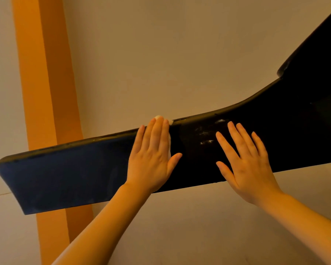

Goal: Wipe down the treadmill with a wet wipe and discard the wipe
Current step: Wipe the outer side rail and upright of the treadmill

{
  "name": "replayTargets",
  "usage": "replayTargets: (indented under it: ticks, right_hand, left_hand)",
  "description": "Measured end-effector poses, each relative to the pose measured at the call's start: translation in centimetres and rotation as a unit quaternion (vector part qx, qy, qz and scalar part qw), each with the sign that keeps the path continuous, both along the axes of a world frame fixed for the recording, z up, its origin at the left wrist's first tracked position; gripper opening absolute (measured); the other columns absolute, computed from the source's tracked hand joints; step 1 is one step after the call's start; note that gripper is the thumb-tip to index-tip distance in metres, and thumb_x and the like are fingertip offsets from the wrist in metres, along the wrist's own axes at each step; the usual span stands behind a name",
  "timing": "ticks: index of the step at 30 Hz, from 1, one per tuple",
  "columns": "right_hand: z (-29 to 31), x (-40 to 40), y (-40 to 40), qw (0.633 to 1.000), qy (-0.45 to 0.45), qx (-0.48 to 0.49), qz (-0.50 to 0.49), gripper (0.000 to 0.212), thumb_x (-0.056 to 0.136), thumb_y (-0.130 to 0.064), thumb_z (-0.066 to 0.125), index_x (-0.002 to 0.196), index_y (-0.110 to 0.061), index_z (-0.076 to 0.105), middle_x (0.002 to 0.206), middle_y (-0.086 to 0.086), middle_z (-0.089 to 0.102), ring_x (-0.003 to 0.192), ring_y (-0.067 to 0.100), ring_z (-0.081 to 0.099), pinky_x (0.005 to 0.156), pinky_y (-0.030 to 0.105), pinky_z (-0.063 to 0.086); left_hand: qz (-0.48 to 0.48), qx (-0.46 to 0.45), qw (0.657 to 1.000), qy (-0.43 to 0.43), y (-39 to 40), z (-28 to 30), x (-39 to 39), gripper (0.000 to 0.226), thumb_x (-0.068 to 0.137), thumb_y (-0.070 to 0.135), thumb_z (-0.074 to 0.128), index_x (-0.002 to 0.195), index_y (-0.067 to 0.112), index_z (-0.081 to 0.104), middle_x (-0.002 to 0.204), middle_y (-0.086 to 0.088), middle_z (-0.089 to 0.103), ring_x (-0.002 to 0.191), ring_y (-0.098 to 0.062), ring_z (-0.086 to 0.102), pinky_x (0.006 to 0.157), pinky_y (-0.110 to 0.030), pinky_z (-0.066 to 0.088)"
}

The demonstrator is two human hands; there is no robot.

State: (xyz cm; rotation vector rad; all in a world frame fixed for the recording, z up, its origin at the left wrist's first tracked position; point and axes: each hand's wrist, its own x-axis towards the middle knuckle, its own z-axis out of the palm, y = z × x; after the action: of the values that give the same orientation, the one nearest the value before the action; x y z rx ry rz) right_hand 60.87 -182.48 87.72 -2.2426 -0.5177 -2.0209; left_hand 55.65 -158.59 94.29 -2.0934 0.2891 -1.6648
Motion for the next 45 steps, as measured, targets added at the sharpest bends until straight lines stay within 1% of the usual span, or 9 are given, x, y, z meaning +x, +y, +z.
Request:
replayTargets:
  ticks: [6,12,16,22,27,31,36,40,45]
  right_hand:
    - [0.0,0.1,-0.1,1.0,0.003,0.0,-0.002,0.062,0.101,-0.049,0.024,0.154,-0.017,0.025,0.161,0.017,0.022,0.149,0.035,0.017,0.117,0.051,0.019]
    - [0.1,-0.2,-0.2,1.0,0.004,-0.004,0.001,0.062,0.1,-0.049,0.026,0.153,-0.016,0.026,0.16,0.018,0.025,0.148,0.036,0.02,0.117,0.051,0.02]
    - [0.1,-0.4,-0.7,1.0,0.013,-0.018,-0.001,0.062,0.101,-0.05,0.025,0.154,-0.017,0.025,0.16,0.017,0.024,0.149,0.035,0.019,0.117,0.051,0.021]
    - [0.0,-0.4,-0.7,0.999,0.031,-0.018,-0.005,0.062,0.102,-0.051,0.021,0.154,-0.018,0.024,0.161,0.016,0.022,0.149,0.035,0.018,0.118,0.05,0.02]
    - [0.0,-0.5,-0.8,0.999,0.037,-0.021,-0.005,0.062,0.103,-0.052,0.018,0.155,-0.018,0.021,0.161,0.016,0.021,0.149,0.035,0.018,0.117,0.051,0.02]
    - [0.1,-0.5,-0.7,0.999,0.035,-0.023,-0.006,0.062,0.103,-0.052,0.017,0.154,-0.018,0.021,0.161,0.017,0.023,0.149,0.036,0.02,0.116,0.052,0.021]
    - [0.1,-0.4,-0.6,0.999,0.029,-0.02,-0.005,0.061,0.104,-0.052,0.015,0.154,-0.018,0.021,0.16,0.017,0.024,0.148,0.037,0.022,0.115,0.053,0.022]
    - [0.1,-0.5,-0.8,0.999,0.025,-0.023,-0.005,0.061,0.104,-0.051,0.016,0.154,-0.017,0.022,0.16,0.017,0.025,0.148,0.037,0.023,0.115,0.052,0.023]
    - [0.1,-0.3,-0.6,0.999,0.025,-0.021,-0.007,0.061,0.103,-0.05,0.02,0.154,-0.018,0.023,0.161,0.016,0.023,0.149,0.036,0.021,0.116,0.052,0.022]
  left_hand:
    - [-0.011,-0.056,0.998,-0.021,1.0,-1.1,-0.2,0.077,0.102,0.057,0.009,0.153,0.001,0.008,0.161,-0.019,0.014,0.15,-0.032,0.01,0.122,-0.042,0.003]
    - [-0.023,-0.01,1.0,0.001,-2.8,-0.4,0.3,0.076,0.101,0.057,0.009,0.154,0.002,0.014,0.161,-0.017,0.017,0.15,-0.029,0.01,0.121,-0.043,0.005]
    - [-0.033,-0.018,0.999,-0.017,0.6,-0.1,-1.1,0.066,0.104,0.048,0.01,0.152,0.005,0.026,0.158,-0.013,0.028,0.148,-0.025,0.021,0.121,-0.041,0.009]
    - [-0.179,0.016,0.981,-0.08,3.1,1.1,-0.9,0.042,0.105,0.027,0.043,0.14,0.006,0.049,0.144,-0.01,0.049,0.136,-0.021,0.044,0.12,-0.03,0.024]
    - [-0.218,0.02,0.971,-0.1,4.1,0.9,-0.3,0.037,0.101,0.024,0.053,0.134,0.006,0.058,0.142,-0.013,0.052,0.135,-0.026,0.047,0.115,-0.041,0.035]
    - [-0.228,0.068,0.964,-0.118,2.8,2.6,0.0,0.032,0.097,0.018,0.062,0.127,0.005,0.064,0.131,-0.011,0.062,0.123,-0.023,0.059,0.108,-0.037,0.043]
    - [-0.246,0.091,0.961,-0.086,2.6,3.8,0.0,0.03,0.098,0.021,0.059,0.122,0.005,0.068,0.123,-0.009,0.067,0.112,-0.021,0.066,0.104,-0.036,0.047]
    - [-0.246,0.056,0.961,-0.111,4.9,3.6,-0.8,0.027,0.098,0.02,0.058,0.118,0.005,0.069,0.116,-0.008,0.07,0.105,-0.021,0.068,0.109,-0.029,0.039]
    - [-0.258,0.065,0.962,-0.062,2.1,4.2,-0.1,0.03,0.098,0.022,0.056,0.121,0.006,0.068,0.119,-0.008,0.069,0.109,-0.02,0.067,0.106,-0.034,0.044]
